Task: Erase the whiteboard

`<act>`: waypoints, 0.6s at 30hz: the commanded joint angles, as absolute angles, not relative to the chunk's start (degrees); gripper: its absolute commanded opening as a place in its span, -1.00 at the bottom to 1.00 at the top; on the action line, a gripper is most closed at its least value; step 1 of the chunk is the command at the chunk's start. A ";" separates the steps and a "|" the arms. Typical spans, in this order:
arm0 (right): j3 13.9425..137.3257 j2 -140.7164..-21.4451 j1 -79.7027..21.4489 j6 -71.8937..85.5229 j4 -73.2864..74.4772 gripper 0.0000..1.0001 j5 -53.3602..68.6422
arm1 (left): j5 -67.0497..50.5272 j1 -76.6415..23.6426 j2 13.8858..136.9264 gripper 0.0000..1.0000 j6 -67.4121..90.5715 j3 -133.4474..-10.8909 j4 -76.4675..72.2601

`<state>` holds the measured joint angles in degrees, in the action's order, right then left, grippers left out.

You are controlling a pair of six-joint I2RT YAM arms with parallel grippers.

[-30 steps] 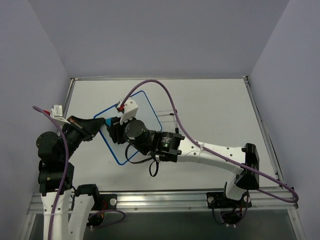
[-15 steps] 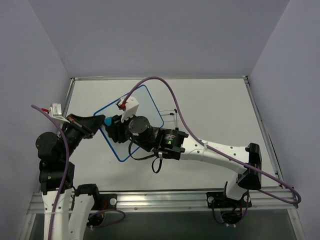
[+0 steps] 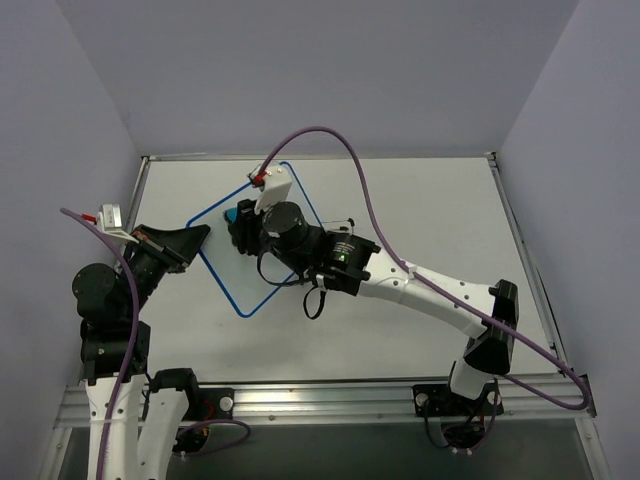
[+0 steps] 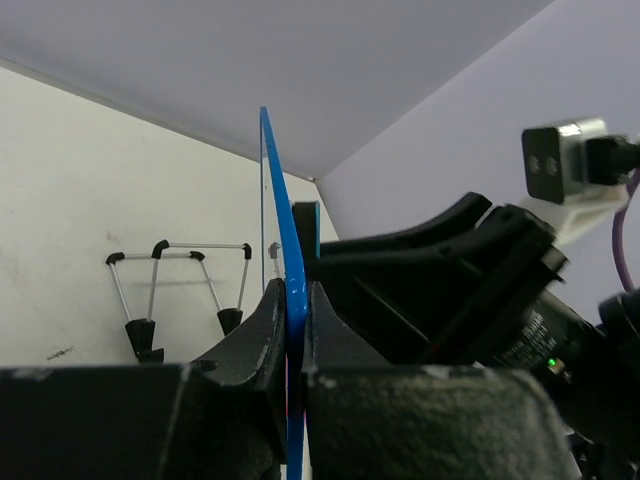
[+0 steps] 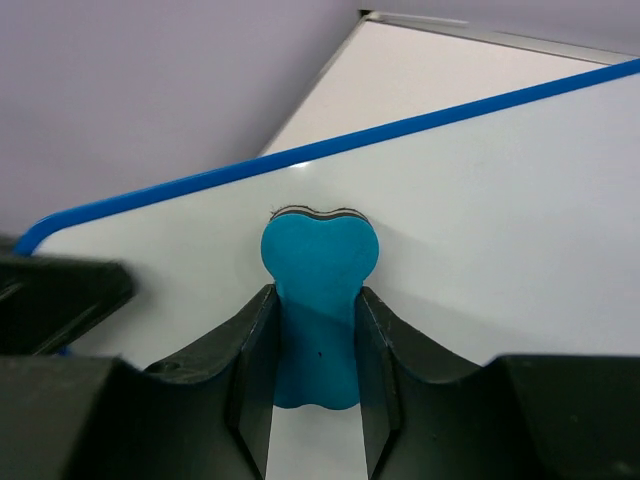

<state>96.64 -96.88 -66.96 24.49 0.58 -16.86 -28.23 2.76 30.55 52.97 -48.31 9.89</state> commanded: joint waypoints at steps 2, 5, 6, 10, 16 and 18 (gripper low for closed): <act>94.83 -101.69 -62.67 24.52 10.37 -1.00 -21.36 | -41.66 0.62 27.16 -0.95 62.23 -53.44 -8.88; 93.52 -100.81 -60.74 24.17 10.20 -1.00 -20.13 | -41.31 0.62 26.90 -0.95 61.96 -53.17 -8.70; 92.56 -100.46 -60.38 24.17 9.85 -1.00 -19.78 | -41.31 0.62 26.81 -0.95 61.88 -53.17 -8.53; 83.18 -96.96 -58.98 23.91 6.25 -1.00 -16.88 | -41.05 0.62 26.63 -0.95 61.52 -53.44 -7.91; 70.24 -88.00 -57.48 25.05 -2.01 -1.00 -11.25 | -40.34 0.62 26.63 -0.95 62.40 -52.30 -9.14; 67.95 -85.88 -57.57 25.49 -3.33 -1.00 -10.20 | -38.85 0.62 26.37 -0.95 62.84 -51.33 -9.14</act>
